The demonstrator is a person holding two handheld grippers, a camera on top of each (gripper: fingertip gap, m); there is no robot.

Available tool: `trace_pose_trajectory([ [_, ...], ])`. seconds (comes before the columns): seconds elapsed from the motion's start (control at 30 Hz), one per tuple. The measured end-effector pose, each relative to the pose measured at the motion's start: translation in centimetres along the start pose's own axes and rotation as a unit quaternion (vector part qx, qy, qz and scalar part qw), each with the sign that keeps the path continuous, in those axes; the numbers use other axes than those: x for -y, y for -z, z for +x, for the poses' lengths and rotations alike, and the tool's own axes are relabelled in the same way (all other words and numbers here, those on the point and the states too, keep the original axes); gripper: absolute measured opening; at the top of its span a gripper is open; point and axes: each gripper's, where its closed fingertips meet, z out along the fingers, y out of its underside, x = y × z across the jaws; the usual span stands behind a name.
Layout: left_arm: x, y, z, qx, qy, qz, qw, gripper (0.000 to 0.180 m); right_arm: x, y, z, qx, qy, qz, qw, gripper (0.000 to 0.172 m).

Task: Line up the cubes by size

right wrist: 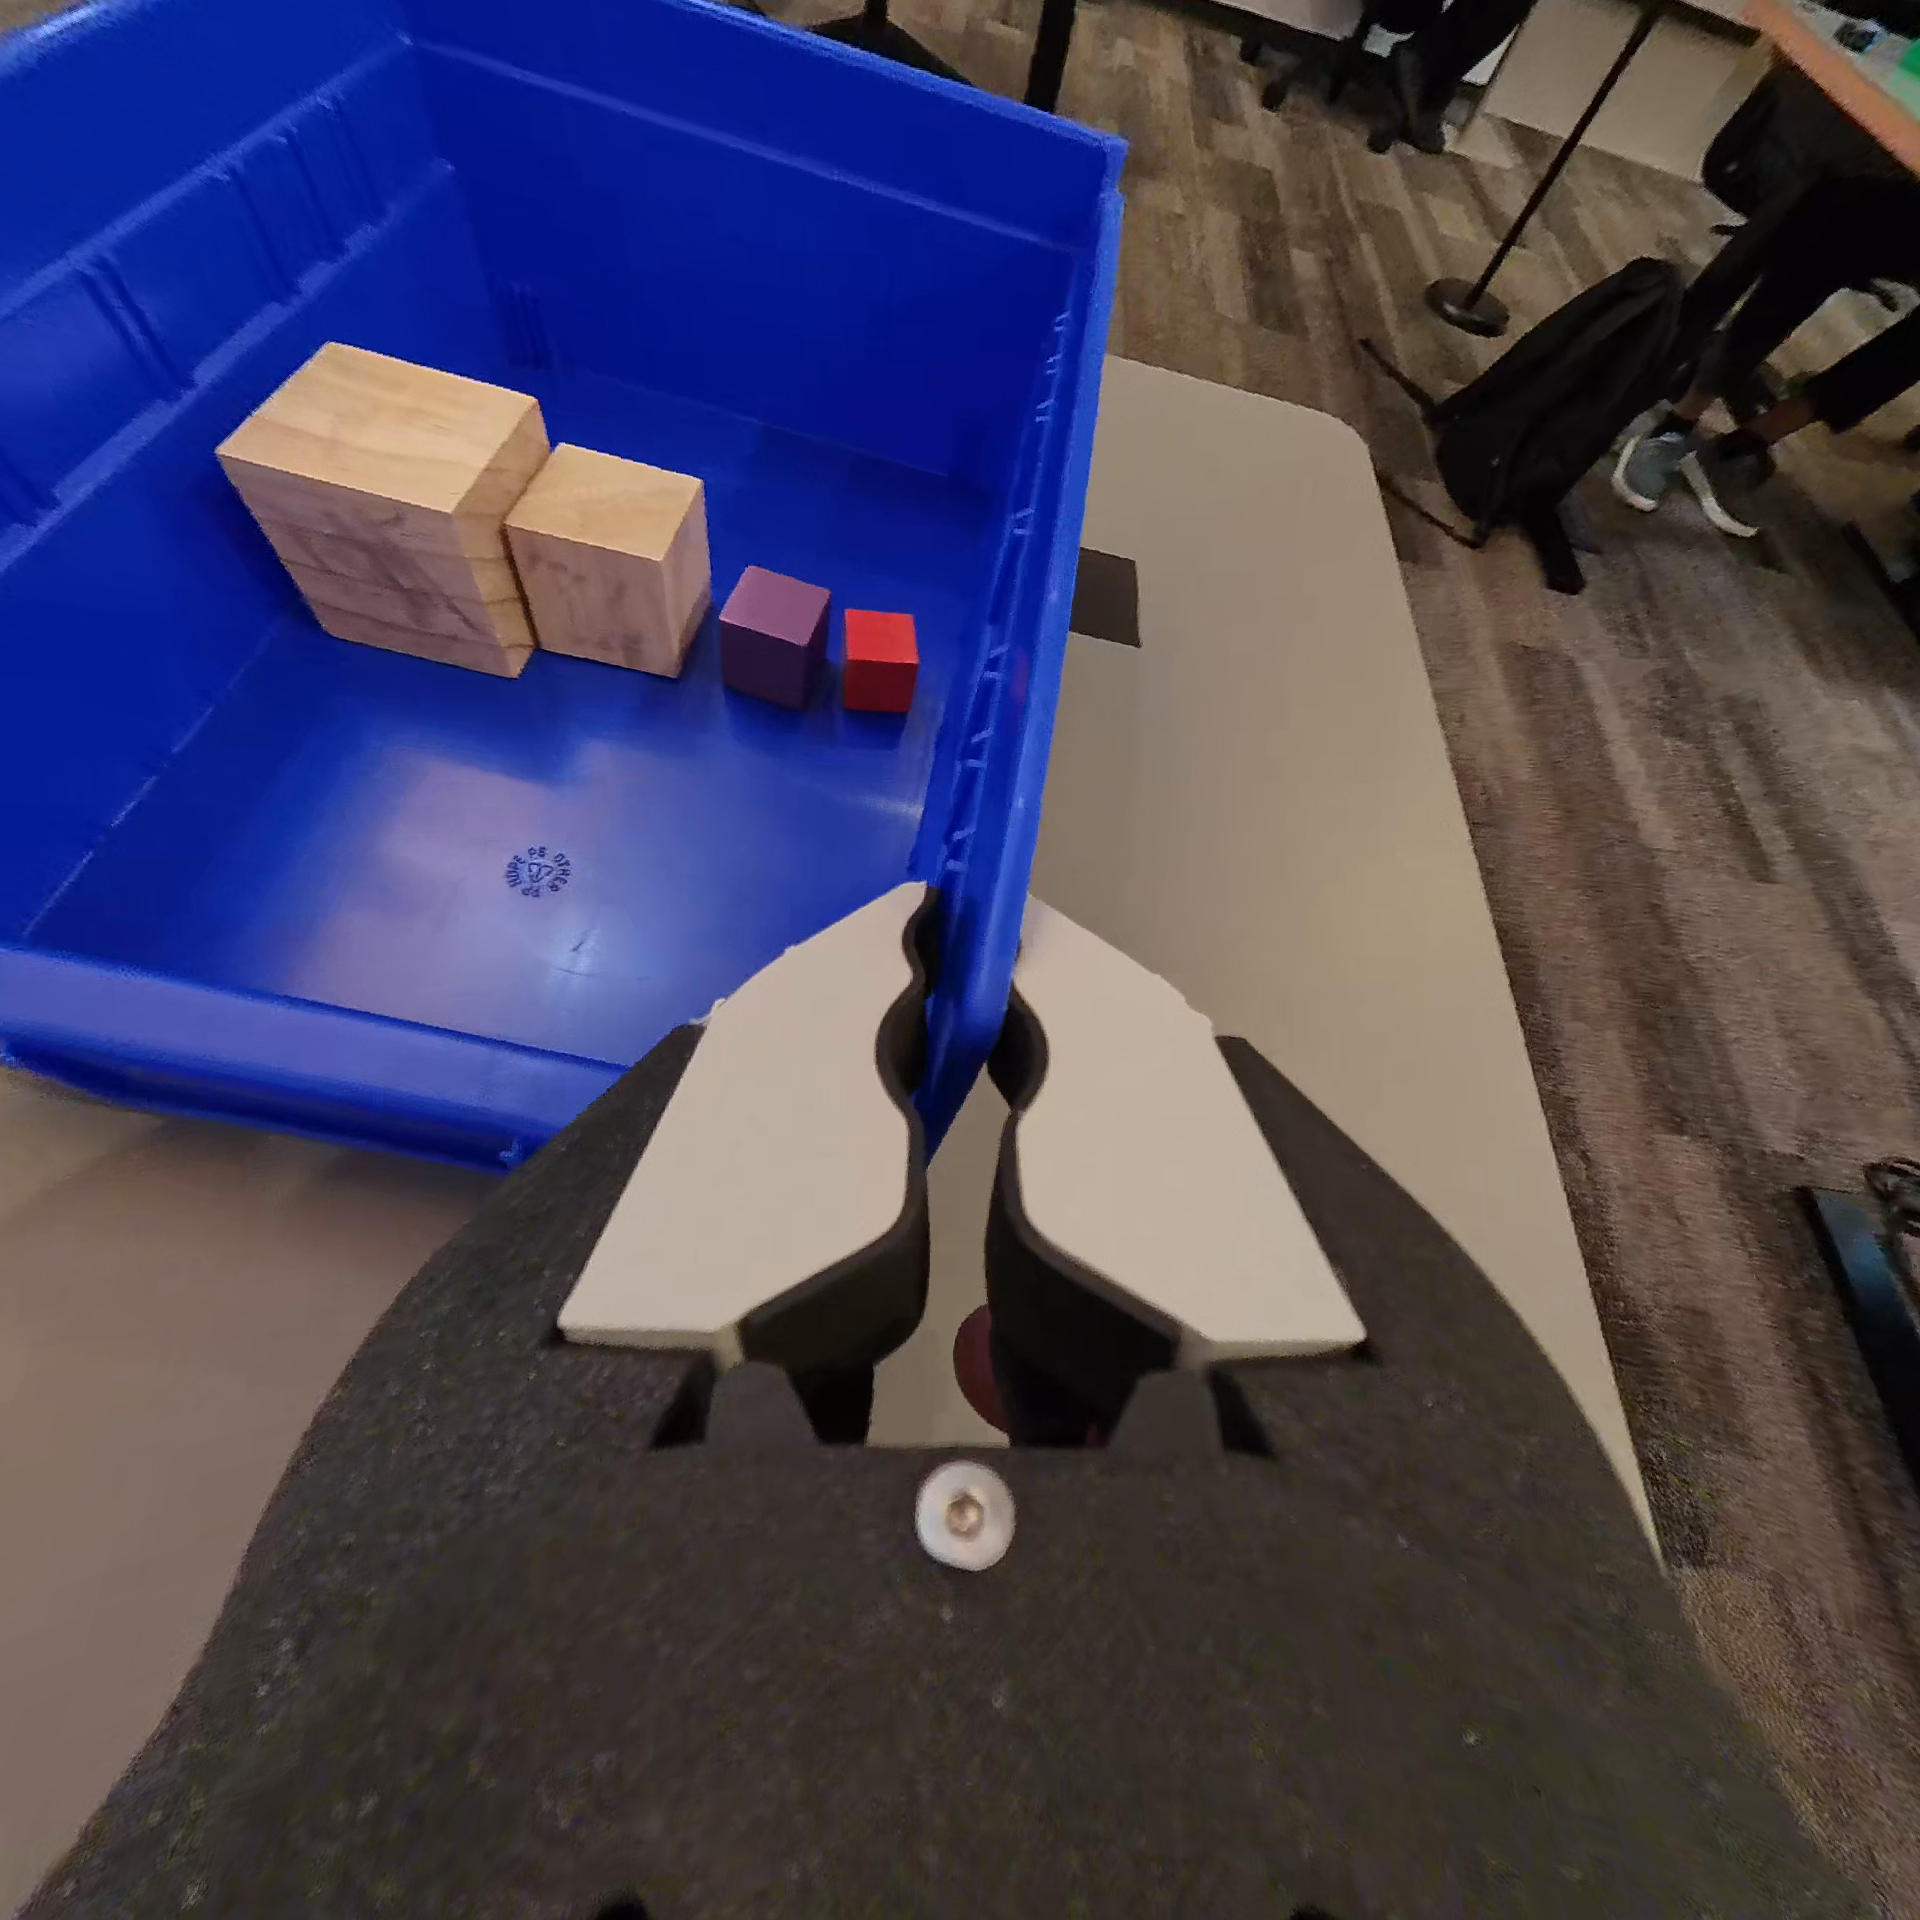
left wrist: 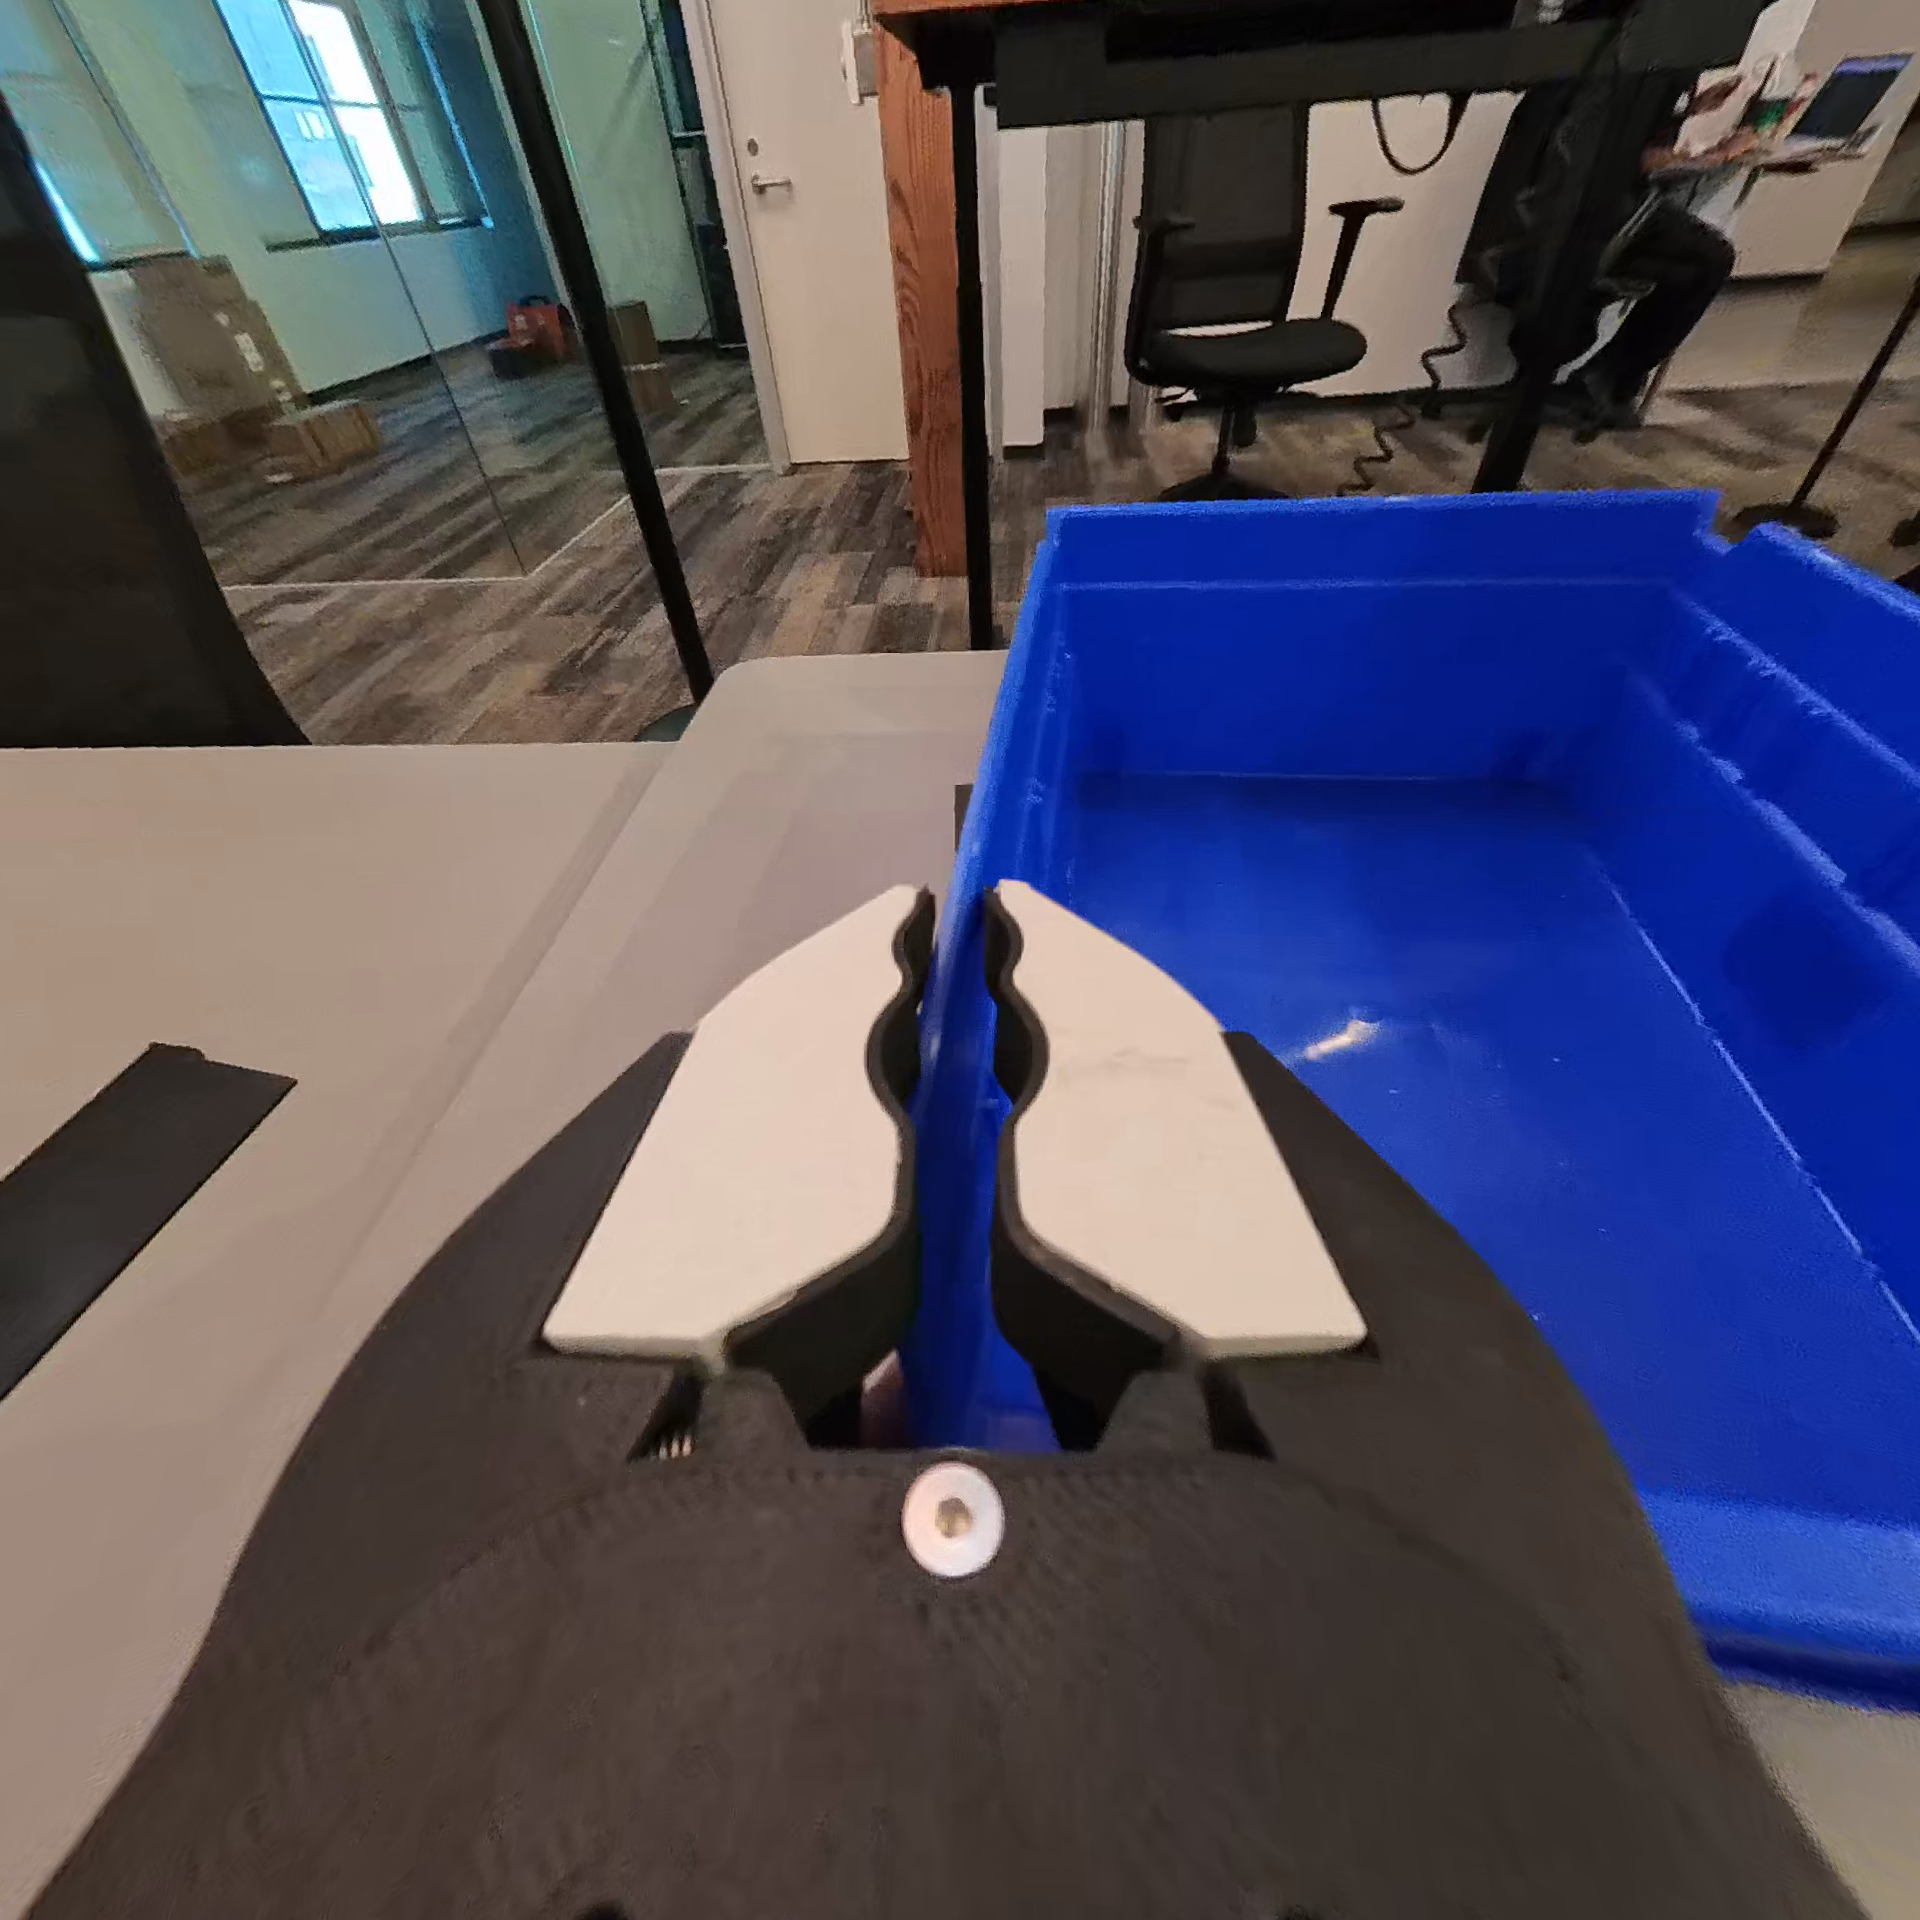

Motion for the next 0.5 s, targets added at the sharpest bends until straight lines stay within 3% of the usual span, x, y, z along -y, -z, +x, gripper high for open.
trace_pose_trajectory([
  [0.33,-0.3,0.3,-0.2,-0.010,-0.020,-0.005,1.000,0.017,-0.1,0.5,-1.0,0.006,0.009,0.004,1.000,0.006],
  [0.5,-0.3,0.4,0.2,-0.016,-0.029,-0.004,0.999,0.006,-0.3,1.1,-1.6,0.008,0.012,0.002,1.000,0.006],
])
